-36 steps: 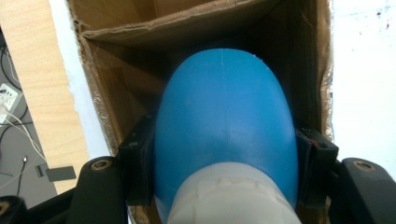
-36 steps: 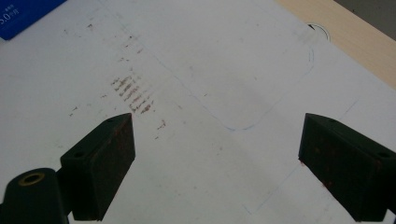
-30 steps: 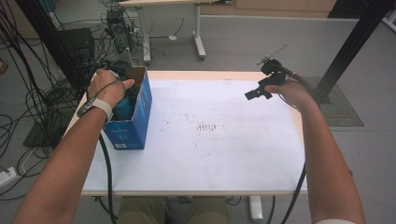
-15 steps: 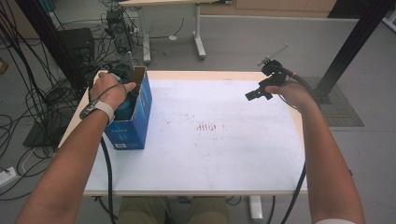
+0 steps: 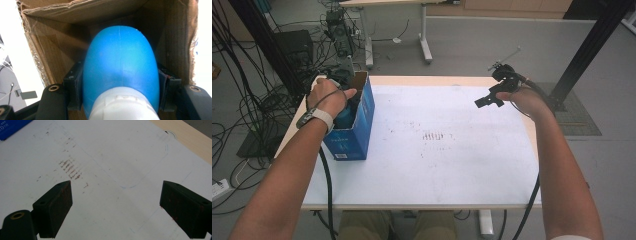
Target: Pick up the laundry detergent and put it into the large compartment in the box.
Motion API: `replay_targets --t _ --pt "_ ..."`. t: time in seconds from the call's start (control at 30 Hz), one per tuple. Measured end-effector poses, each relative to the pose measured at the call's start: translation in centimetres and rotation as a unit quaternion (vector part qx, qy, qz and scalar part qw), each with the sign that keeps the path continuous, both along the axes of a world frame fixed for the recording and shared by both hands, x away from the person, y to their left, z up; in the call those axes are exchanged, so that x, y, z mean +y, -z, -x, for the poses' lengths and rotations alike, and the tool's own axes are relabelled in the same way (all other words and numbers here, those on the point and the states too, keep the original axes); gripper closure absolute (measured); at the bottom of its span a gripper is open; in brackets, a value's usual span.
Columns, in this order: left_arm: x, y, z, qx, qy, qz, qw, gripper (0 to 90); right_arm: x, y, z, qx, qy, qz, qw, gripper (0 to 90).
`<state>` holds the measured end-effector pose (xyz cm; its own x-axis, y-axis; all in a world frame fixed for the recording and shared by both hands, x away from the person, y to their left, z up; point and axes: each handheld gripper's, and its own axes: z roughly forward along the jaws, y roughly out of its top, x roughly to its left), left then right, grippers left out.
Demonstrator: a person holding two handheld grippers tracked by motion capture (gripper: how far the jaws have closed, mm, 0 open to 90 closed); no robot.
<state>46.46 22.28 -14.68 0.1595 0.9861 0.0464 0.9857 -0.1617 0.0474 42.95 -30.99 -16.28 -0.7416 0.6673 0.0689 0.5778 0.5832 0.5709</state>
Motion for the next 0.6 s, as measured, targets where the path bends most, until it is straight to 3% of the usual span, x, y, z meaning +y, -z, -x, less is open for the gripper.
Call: replay_targets --t 0.6 --pt "0.34 -0.03 0.12 -0.002 -0.003 0.001 1.0000 37.4 0.03 -0.09 -0.02 0.000 -0.001 0.001 1.0000 11.2"
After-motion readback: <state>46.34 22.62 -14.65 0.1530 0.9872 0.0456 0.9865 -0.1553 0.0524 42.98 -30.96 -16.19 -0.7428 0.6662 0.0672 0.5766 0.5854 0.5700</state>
